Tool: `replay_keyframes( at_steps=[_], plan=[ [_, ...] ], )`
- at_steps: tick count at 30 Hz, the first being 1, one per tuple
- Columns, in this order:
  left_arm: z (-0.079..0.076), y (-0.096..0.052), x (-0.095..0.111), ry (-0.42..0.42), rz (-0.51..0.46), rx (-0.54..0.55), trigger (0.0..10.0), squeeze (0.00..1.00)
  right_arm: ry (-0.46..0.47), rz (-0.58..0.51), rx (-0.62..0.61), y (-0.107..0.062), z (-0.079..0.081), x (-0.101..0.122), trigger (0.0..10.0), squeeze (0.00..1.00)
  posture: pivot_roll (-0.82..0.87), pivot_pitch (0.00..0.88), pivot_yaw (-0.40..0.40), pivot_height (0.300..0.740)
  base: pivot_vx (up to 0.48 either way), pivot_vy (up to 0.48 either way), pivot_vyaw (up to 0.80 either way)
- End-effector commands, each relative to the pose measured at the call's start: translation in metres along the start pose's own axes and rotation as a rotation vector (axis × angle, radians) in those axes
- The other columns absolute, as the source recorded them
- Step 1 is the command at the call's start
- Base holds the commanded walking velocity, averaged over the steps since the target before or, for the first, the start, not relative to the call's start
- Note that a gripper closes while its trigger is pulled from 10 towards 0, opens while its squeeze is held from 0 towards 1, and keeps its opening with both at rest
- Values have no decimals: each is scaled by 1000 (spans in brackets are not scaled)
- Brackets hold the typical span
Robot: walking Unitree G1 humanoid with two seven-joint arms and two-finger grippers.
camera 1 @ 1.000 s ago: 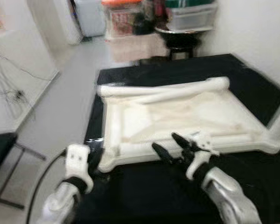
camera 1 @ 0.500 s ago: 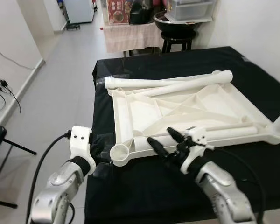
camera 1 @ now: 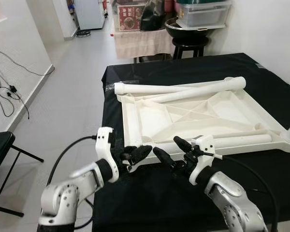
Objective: Building children table
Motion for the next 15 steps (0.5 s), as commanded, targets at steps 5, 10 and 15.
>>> replay_keyframes(
  at_steps=[5, 10, 15],
  plan=[
    [12, 3, -12, -51, 64, 70, 10000, 1000, -4, 14, -2, -1, 2, -2, 10000, 0, -69, 55, 29, 740, 0, 0, 0],
    [23, 10, -12, -104, 93, 119, 10000, 933, -7, 17, -3, -1, 3, -2, 10000, 0, -74, 53, 32, 740, 0, 0, 0],
    [11, 20, -2, -142, 79, 23, 10000, 0, -9, 19, -3, -2, 4, -3, 10000, 0, -81, 53, 37, 740, 0, 0, 0]
  ],
)
Point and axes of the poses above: a point about 5 cm out from each wrist's last joint towards the gripper, its own y axis pointing out of the wrist towards the gripper, its own x axis along the axis of the wrist's last joint, z = x × y, the point moved 4 cm from there along y, pointing out of the wrist towards the gripper, and after that the axes turned 12 degrees about y, right-handed, at the moved point
